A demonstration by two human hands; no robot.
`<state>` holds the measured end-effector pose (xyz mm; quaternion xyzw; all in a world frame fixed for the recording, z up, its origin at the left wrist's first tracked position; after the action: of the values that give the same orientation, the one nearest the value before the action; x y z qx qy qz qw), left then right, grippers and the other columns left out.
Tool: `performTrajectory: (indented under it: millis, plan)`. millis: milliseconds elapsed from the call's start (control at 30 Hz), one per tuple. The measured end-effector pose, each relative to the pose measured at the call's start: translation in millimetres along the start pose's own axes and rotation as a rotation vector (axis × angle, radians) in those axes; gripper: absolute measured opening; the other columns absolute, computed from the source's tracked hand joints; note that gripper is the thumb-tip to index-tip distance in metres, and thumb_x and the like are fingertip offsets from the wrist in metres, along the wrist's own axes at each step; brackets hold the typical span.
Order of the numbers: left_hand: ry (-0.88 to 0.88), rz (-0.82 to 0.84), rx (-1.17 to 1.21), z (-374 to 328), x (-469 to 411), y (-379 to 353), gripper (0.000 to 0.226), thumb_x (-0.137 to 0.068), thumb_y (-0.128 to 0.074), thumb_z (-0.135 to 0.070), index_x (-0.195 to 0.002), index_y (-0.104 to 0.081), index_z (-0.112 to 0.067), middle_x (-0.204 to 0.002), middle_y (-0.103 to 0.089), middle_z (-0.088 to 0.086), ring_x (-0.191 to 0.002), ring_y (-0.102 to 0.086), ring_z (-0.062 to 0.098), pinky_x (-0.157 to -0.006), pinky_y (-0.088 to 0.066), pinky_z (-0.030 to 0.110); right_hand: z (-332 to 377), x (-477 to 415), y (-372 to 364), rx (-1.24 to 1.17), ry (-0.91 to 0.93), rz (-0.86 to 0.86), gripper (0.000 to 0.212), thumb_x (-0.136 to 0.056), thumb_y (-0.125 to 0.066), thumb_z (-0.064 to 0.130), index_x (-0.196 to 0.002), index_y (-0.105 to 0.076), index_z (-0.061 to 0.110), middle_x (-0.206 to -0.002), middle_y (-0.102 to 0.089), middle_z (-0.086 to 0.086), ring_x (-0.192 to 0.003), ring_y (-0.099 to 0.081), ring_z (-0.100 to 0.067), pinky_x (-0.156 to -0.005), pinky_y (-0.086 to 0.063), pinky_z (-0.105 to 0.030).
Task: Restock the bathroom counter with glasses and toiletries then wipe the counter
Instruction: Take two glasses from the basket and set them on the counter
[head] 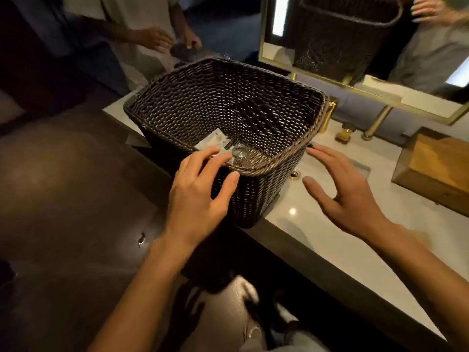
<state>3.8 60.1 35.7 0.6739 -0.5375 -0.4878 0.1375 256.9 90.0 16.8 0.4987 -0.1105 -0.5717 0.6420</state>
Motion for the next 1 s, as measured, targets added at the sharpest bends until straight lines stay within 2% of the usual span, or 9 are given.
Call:
performTrajectory:
  millis: [100,200,333,433,533,667,833,933,1000]
  plan:
    - [-0.034,0.089,-0.051,8.5,-11.4,-13.3,0.037,-0.098,-0.057,-0.036,-0.123,-0.069,-0.011,-0.128,-0.064,0.004,-0.124,-0.056,0.02,-0.112,-0.043,0.039,-1.6,-38.2,-9.0,0.074,0.089,0.042,0.05,-0.098,-0.054,0.038,-0.143,-0.046,0.017,-0.149,-0.044,-0.004,-0.139,-0.038,-0.016,-0.116,-0.03,-0.03]
    - [-0.06,0.126,-0.098,20.1,-14.3,-26.5,0.039,-0.099,-0.053,-0.036,-0.121,-0.07,-0.01,-0.126,-0.067,0.005,-0.132,-0.053,0.025,-0.123,-0.028,0.033,-12.9,-62.3,-25.9,0.141,0.182,0.134,0.045,-0.1,-0.048,0.045,-0.132,-0.058,0.015,-0.135,-0.055,-0.003,-0.128,-0.048,-0.018,-0.114,-0.032,-0.038]
    - [-0.072,0.064,-0.073,25.7,-10.9,-31.7,0.04,-0.102,-0.05,-0.039,-0.124,-0.069,-0.012,-0.129,-0.065,0.004,-0.135,-0.051,0.025,-0.12,-0.034,0.044,-28.5,-67.8,-33.5,0.133,0.3,0.085,0.036,-0.1,-0.048,0.045,-0.116,-0.064,0.017,-0.112,-0.06,0.003,-0.109,-0.055,-0.018,-0.113,-0.025,-0.034]
    - [-0.043,0.054,-0.038,29.4,-10.2,-35.5,0.042,-0.103,-0.048,-0.041,-0.127,-0.069,-0.013,-0.134,-0.063,0.002,-0.139,-0.048,0.023,-0.12,-0.034,0.048,-32.9,-71.1,-38.1,0.105,0.359,0.051,0.034,-0.099,-0.049,0.045,-0.11,-0.064,0.017,-0.103,-0.058,0.004,-0.098,-0.053,-0.021,-0.099,-0.035,-0.039]
    - [-0.001,0.042,-0.021,31.6,-10.6,-37.3,0.043,-0.103,-0.046,-0.04,-0.127,-0.068,-0.012,-0.137,-0.061,0.001,-0.143,-0.044,0.021,-0.121,-0.031,0.05,-35.4,-78.9,-40.1,0.11,0.401,0.058,0.034,-0.098,-0.049,0.049,-0.101,-0.064,0.018,-0.091,-0.056,0.007,-0.085,-0.05,-0.02,-0.088,-0.034,-0.037]
    - [0.056,0.047,-0.055,26.2,-14.8,-38.1,0.045,-0.104,-0.043,-0.042,-0.126,-0.07,-0.013,-0.138,-0.061,-0.001,-0.144,-0.042,0.019,-0.124,-0.027,0.043,-35.4,-87.8,-40.4,0.11,0.439,0.147,0.038,-0.097,-0.046,0.053,-0.086,-0.06,0.019,-0.078,-0.048,0.008,-0.073,-0.044,-0.018,-0.08,-0.035,-0.037]
    - [0.238,0.15,-0.173,26.1,-34.6,-38.3,0.047,-0.1,-0.037,-0.06,-0.115,-0.072,-0.033,-0.125,-0.066,-0.02,-0.137,-0.048,0.005,-0.124,-0.021,0.037,-31.7,-100.1,-40.7,0.144,0.527,0.411,0.043,-0.098,-0.04,0.061,-0.078,-0.054,0.025,-0.073,-0.041,0.012,-0.07,-0.037,-0.013,-0.068,-0.034,-0.031]
    - [0.329,0.372,-0.306,27.5,-59.2,-51.5,0.053,-0.093,-0.03,-0.071,-0.121,-0.063,-0.04,-0.123,-0.065,-0.026,-0.126,-0.051,-0.004,-0.122,-0.014,0.031,-29.6,-117.2,-46.5,0.171,0.569,0.665,0.053,-0.095,-0.026,0.071,-0.082,-0.056,0.03,-0.071,-0.046,0.015,-0.068,-0.043,-0.009,-0.065,-0.039,-0.027]
    - [0.393,0.54,-0.332,30.2,-73.1,-65.7,0.059,-0.088,-0.027,-0.074,-0.131,-0.053,-0.043,-0.131,-0.061,-0.025,-0.128,-0.051,-0.001,-0.121,-0.019,0.032,-31.2,-134.2,-58.4,0.065,0.523,0.884,0.058,-0.092,-0.019,0.077,-0.084,-0.053,0.03,-0.073,-0.052,0.012,-0.069,-0.05,-0.008,-0.064,-0.042,-0.028]
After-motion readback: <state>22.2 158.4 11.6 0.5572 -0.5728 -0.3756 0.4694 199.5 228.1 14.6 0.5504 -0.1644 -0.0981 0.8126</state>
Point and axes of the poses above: each hand's wrist, its own x-axis away from the middle knuckle, its own y-axis out of the back of the hand, z = x × y, the point moved 7 cm from there along -x, towards the middle knuckle
